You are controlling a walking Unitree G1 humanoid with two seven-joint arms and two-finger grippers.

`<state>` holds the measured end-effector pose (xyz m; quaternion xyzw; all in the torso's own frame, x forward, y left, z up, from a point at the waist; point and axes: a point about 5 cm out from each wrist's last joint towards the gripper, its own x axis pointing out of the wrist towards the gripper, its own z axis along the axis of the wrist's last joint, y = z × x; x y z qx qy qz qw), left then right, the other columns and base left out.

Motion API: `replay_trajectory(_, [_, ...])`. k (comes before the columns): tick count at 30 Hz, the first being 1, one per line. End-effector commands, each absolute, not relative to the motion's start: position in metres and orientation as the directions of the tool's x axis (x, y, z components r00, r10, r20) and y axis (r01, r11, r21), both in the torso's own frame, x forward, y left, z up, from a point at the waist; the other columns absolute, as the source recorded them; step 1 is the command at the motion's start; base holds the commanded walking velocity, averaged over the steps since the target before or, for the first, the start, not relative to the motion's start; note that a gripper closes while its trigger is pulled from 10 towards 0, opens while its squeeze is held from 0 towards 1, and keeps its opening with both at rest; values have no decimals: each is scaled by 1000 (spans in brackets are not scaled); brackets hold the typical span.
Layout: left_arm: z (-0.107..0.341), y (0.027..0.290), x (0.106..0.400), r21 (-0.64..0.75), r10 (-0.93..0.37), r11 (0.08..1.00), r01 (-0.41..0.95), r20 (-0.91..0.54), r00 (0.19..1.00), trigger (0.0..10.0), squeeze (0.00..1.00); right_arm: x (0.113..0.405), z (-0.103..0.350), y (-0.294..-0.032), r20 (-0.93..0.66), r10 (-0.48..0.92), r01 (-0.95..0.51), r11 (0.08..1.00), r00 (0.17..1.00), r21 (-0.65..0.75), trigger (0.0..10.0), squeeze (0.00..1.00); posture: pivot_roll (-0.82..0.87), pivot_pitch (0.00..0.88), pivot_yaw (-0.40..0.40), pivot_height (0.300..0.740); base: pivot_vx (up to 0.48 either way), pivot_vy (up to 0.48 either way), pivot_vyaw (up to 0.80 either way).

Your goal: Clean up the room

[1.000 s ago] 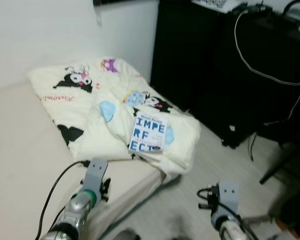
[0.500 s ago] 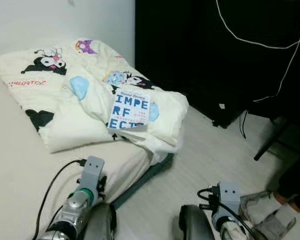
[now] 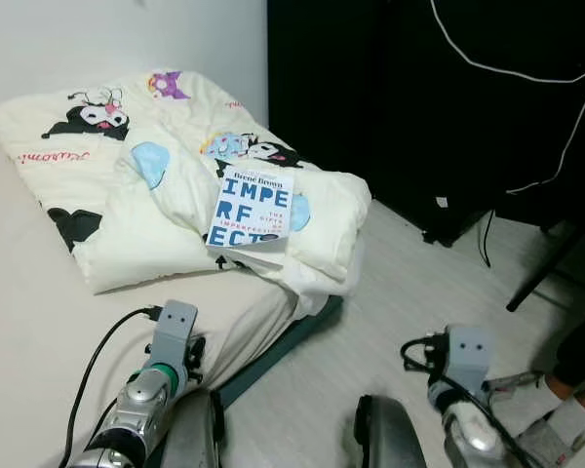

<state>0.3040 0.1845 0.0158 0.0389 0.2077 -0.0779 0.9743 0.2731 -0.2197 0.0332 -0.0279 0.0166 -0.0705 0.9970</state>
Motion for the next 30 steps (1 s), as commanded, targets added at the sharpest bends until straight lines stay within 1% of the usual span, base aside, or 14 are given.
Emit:
replay_trajectory(1, [58,171,321,-65,-313,950,307,-235,920,10000,0,268,46,-226,47,-148,152,984,988,-96,10000,0,0,120,6,571,0,0,0])
replay_trajectory(3, [100,167,318,-91,-479,877,472,-84,874,10000,0,259,59,-233,111,-165,175,980,980,-92,10000,0,0,120,6,571,0,0,0])
replay_trajectory(9, [131,168,304,-118,-568,819,562,-22,823,10000,0,241,55,-242,95,-201,209,974,975,-83,10000,0,-8,134,7,571,0,0,0])
replay_trajectory(13, [117,151,311,-226,-522,840,493,-90,848,10000,0,241,49,-243,70,-209,214,975,975,-67,10000,0,-8,138,9,571,0,0,0])
replay_trajectory(15, [91,138,329,-222,-388,913,343,-212,897,10000,0,251,56,-234,89,-176,181,982,980,-52,10000,0,-16,136,14,571,0,0,0])
replay_trajectory(16, [91,138,329,-222,-388,913,343,-212,897,10000,0,251,56,-234,89,-176,181,982,980,-52,10000,0,-16,136,14,571,0,0,0])
replay_trajectory(17, [83,134,335,-233,-332,933,276,-256,908,10000,0,256,60,-229,101,-158,164,985,982,-47,10000,0,-16,136,14,571,0,0,0])
replay_trajectory(18, [76,134,343,-301,-259,939,166,-302,917,10000,43,263,67,-220,124,-131,136,990,984,-34,10000,0,-39,134,18,571,0,0,0])
replay_trajectory(19, [75,136,345,-360,-204,930,75,-335,920,10000,631,268,73,-213,137,-108,113,993,985,-24,10000,0,-39,134,18,571,0,0,0])
replay_trajectory(20, [75,136,345,-360,-204,930,75,-335,920,10000,631,268,73,-213,137,-108,113,993,985,-24,10000,0,-39,134,18,571,0,0,0])
replay_trajectory(21, [75,140,346,-426,-180,905,14,-353,918,10000,1000,270,78,-207,146,-95,98,995,985,-16,10000,0,-44,134,18,571,0,0,0])
replay_trajectory(25, [77,154,346,-527,-130,845,-90,-366,921,10000,1000,272,82,-201,147,-80,79,997,986,10,10000,0,-37,136,13,571,0,0,0])
replay_trajectory(27, [82,169,346,-639,-96,752,-163,-350,932,10000,1000,271,80,-198,133,-64,62,998,989,20,10000,0,-36,139,12,571,0,0,0])
replay_trajectory(30, [97,190,349,-744,-83,653,-143,-258,963,10000,1000,271,78,-195,121,-51,48,999,991,24,10000,0,-32,139,6,571,0,0,0])
